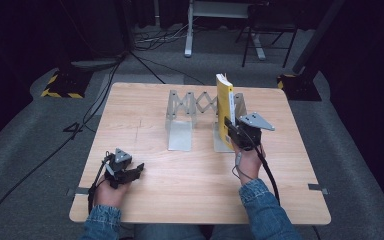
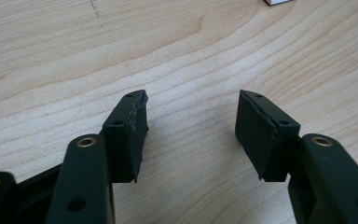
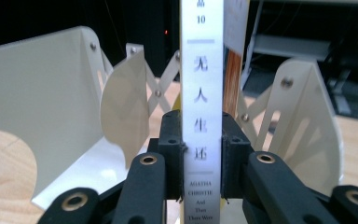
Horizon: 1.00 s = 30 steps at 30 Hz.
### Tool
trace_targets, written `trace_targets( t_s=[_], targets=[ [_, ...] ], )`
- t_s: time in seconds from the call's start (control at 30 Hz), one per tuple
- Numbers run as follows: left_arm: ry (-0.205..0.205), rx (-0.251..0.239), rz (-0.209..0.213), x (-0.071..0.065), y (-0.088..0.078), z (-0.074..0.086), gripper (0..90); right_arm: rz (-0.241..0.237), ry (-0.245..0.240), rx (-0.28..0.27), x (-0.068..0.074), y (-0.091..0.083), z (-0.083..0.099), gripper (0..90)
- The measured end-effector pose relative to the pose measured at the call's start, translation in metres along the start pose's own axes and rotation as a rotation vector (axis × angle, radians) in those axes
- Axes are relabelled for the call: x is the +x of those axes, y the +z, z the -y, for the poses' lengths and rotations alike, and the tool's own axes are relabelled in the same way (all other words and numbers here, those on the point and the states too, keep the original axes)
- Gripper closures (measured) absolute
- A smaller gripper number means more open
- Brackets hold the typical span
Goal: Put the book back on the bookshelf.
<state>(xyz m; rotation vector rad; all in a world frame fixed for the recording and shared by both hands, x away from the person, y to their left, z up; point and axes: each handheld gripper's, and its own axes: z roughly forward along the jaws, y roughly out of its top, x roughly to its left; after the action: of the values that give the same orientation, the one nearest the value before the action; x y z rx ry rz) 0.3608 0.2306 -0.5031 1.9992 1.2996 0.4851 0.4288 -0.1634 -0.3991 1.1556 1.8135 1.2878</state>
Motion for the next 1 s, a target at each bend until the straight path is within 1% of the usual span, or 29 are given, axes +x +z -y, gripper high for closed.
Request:
trace_targets(
  t_s=[0.13,0.3,0.4,0.47,0.53,0.7,0.73,0.77,0.8,0.83,0.87,0.93,1.0],
  targets=[
    [0.006,0.001,-0.002,0.000,0.000,0.000,44.1,-0.009,0.013,0.024,-0.001,0.004,0.009,74.2],
    [0.007,0.000,-0.002,0.000,0.000,0.000,44.1,-0.025,0.024,0.050,0.000,0.009,0.014,73.9],
    [0.010,0.003,-0.003,0.000,0.000,0.000,44.1,-0.021,0.018,0.074,0.000,0.013,0.017,73.7],
    [0.010,0.003,-0.002,0.000,0.000,0.000,44.1,-0.021,0.024,0.092,0.000,0.016,0.020,73.6],
    [0.010,0.004,-0.003,0.000,0.000,0.000,44.0,-0.028,0.033,0.089,0.000,0.017,0.023,73.7],
    [0.011,0.003,-0.003,0.000,0.000,0.000,44.0,-0.031,0.030,0.095,0.002,0.018,0.023,73.4],
    [0.012,0.002,-0.003,0.000,0.000,0.000,44.0,-0.033,0.017,0.103,0.004,0.020,0.024,72.9],
    [0.012,0.002,-0.003,0.000,0.000,0.000,43.9,-0.033,0.017,0.103,0.004,0.020,0.024,72.9],
    [0.013,0.003,-0.003,0.000,0.000,0.000,43.9,-0.032,0.005,0.115,0.006,0.022,0.026,72.1],
    [0.013,0.003,-0.003,0.000,0.000,0.000,43.8,-0.032,0.005,0.115,0.006,0.022,0.026,72.1],
    [0.014,0.001,-0.005,-0.001,0.000,0.000,43.8,-0.022,-0.013,0.143,0.009,0.026,0.031,71.3],
    [0.015,0.000,-0.005,-0.001,0.000,0.000,43.7,-0.018,-0.004,0.127,0.010,0.025,0.034,71.4],
    [0.015,0.000,-0.005,-0.001,0.000,0.000,43.7,-0.022,0.004,0.128,0.010,0.025,0.034,71.4]
  ],
)
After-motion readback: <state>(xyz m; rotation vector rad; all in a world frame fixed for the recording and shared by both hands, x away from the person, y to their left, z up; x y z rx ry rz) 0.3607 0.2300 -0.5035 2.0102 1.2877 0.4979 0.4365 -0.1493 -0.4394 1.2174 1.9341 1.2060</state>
